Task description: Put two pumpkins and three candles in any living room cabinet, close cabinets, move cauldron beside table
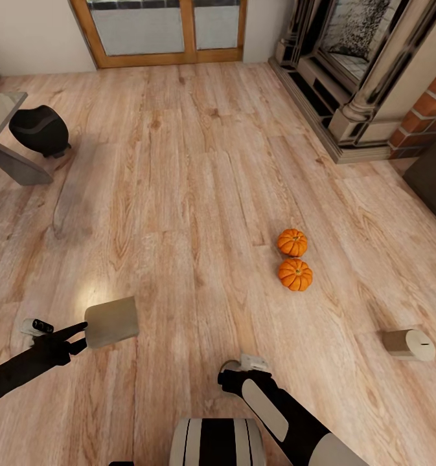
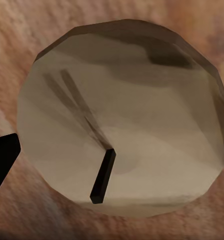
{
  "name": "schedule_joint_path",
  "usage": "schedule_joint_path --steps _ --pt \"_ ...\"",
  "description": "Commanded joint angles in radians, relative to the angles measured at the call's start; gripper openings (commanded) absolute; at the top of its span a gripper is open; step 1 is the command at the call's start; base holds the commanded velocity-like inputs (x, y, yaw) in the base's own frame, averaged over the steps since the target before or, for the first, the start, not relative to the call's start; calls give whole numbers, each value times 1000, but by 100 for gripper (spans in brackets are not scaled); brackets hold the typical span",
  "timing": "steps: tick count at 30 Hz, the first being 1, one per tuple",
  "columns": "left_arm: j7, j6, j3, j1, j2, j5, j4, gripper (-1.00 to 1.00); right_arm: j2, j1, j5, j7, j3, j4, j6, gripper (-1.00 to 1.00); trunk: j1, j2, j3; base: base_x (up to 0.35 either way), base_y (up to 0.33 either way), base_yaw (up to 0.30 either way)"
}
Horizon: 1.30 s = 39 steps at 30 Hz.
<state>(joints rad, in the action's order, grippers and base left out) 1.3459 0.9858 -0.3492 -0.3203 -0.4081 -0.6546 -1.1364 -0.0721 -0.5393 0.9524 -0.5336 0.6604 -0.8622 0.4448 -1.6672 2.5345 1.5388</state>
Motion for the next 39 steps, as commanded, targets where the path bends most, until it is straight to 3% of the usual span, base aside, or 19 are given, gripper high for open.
schedule_joint_path --steps 1,21,39 --pt "-2 7 0 0 0 -2 0 -100 1 -1 8 -8 2 -1 0 -100 0 0 1 0 0 0" --pt "-2 7 0 0 0 0 0 -100 0 -1 8 -8 2 -1 0 -100 1 0 -11 0 0 0" --pt "-4 5 -1 0 -1 3 0 -100 3 -1 8 -8 1 -3 0 -100 10 -5 -81 0 0 0"
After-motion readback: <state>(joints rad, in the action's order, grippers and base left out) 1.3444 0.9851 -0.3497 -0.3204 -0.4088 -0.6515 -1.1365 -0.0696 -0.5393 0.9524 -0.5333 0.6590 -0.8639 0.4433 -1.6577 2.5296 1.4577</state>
